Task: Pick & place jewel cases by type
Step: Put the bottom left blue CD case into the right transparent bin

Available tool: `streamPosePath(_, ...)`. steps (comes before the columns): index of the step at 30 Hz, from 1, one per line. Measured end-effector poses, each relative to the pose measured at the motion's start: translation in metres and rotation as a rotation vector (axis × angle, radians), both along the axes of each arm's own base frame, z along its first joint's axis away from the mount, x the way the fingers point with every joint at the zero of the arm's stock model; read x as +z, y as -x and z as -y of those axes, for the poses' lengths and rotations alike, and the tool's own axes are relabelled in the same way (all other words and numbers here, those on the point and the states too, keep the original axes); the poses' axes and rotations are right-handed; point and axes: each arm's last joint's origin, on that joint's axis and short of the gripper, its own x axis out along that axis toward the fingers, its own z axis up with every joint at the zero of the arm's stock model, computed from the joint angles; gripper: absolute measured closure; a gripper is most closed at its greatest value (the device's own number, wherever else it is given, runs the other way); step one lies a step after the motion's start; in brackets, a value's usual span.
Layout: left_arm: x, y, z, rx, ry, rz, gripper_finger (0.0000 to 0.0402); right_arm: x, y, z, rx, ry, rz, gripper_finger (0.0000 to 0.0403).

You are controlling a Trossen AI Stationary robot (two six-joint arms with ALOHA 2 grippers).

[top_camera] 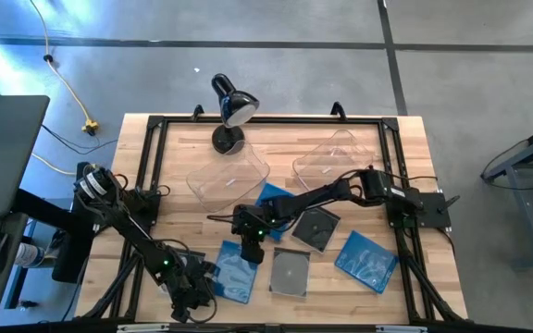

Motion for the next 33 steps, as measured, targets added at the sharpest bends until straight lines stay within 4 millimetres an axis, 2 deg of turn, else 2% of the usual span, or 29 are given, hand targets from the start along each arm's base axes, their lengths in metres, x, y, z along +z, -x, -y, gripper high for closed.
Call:
streamPosePath(7,0.000,0.000,0.000,-0.007,0.010,-0.007,0.0293,0.013,0.000,0.002,-0.016,0.015,0.037,0.0192)
streamPosePath(15,0.000,0.000,0.000,-0.010,0.011,-0.008,0.0293,0.037,0.000,0.001,-0.002,0.023,0.122,0.0192)
streamPosePath(24,-0.001,0.000,0.000,-0.026,0.001,-0.005,0.0293,0.043,-0.001,-0.005,0.046,-0.028,0.173,0.0192)
streamPosePath(33,-0.001,0.000,0.000,-0.031,-0.005,-0.002,0.0293,0.043,-0.001,-0.006,0.036,-0.063,0.149,0.0192)
